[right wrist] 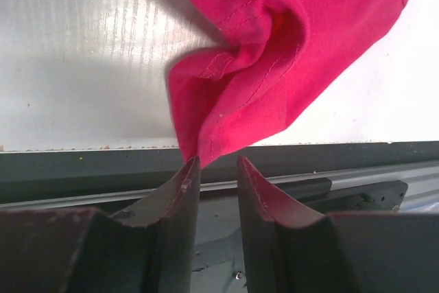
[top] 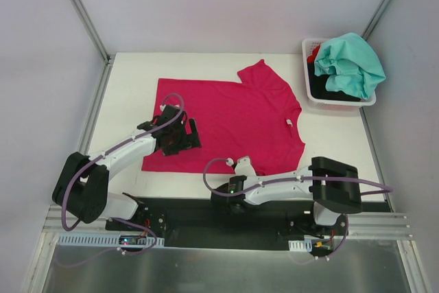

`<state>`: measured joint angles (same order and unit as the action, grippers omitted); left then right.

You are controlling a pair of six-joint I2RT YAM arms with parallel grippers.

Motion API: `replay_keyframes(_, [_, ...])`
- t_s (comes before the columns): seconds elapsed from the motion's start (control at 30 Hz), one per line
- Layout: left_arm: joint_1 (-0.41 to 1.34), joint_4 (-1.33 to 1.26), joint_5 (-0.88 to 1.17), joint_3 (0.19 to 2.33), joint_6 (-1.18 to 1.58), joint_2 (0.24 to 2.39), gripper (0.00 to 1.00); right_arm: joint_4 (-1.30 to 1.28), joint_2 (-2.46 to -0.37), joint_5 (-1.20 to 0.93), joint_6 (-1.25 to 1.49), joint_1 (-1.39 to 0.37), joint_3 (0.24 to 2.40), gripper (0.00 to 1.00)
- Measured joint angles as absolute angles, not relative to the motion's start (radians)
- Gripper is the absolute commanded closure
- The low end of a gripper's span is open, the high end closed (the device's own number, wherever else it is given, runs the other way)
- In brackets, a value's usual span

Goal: Fold and stack the t-shirts

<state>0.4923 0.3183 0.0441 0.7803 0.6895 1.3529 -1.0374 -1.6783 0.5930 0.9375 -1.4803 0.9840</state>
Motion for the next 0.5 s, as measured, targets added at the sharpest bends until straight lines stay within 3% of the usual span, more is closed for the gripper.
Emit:
replay_keyframes(0.27, [0.499,0.319,0.044,0.782,0.690,1.358,0.01,-1.082,-1.821,0.630,0.933,-1.505,1.143,0.47])
replay_keyframes(0.5, [0.499,0.318,0.043,0.782,0.690,1.358,0.01,-1.082,-1.870,0.663,0.920,-1.502,1.177,0.46])
